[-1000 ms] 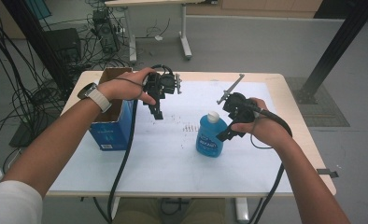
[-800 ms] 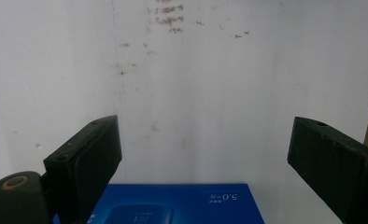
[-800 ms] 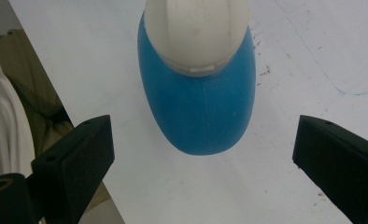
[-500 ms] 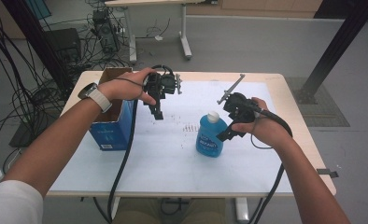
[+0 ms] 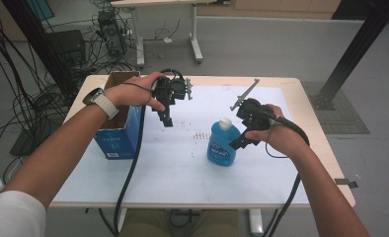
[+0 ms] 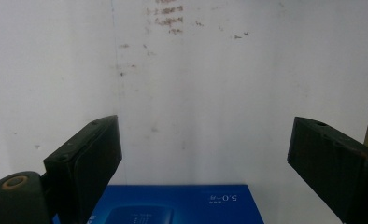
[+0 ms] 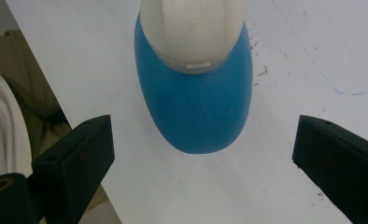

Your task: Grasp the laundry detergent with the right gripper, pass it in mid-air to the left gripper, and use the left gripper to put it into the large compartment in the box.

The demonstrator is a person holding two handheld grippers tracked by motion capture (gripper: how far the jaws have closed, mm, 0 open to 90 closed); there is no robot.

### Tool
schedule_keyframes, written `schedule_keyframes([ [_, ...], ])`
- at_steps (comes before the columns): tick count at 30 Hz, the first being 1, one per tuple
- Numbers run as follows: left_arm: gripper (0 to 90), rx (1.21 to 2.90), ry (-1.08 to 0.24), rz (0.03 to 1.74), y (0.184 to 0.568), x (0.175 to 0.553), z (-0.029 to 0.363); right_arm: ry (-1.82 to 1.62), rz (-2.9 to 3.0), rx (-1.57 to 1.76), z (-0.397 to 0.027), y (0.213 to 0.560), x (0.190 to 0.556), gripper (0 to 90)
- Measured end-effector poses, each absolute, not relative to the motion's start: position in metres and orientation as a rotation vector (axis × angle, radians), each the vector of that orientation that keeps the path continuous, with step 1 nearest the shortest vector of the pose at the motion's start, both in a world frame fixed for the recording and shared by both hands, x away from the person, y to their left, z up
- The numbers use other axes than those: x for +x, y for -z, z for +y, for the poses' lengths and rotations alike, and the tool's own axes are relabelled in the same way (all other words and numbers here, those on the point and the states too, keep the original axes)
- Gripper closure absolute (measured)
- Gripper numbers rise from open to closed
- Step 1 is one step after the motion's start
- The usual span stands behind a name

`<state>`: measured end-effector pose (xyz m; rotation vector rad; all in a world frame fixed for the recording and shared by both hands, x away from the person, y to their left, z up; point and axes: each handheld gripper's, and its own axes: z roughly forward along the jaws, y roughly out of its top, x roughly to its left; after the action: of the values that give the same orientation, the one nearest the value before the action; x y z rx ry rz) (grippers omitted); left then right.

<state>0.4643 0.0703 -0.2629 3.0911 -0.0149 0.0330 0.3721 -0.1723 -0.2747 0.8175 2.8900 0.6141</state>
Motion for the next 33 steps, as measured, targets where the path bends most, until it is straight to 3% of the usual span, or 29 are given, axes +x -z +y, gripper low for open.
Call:
schedule_keyframes([
  [33, 10.2, 3.085, -0.028, -0.019, 0.266, 0.464, 0.069, -0.769, 2.824, 0.812, -0.175, 0.300, 0.368, 5.0],
])
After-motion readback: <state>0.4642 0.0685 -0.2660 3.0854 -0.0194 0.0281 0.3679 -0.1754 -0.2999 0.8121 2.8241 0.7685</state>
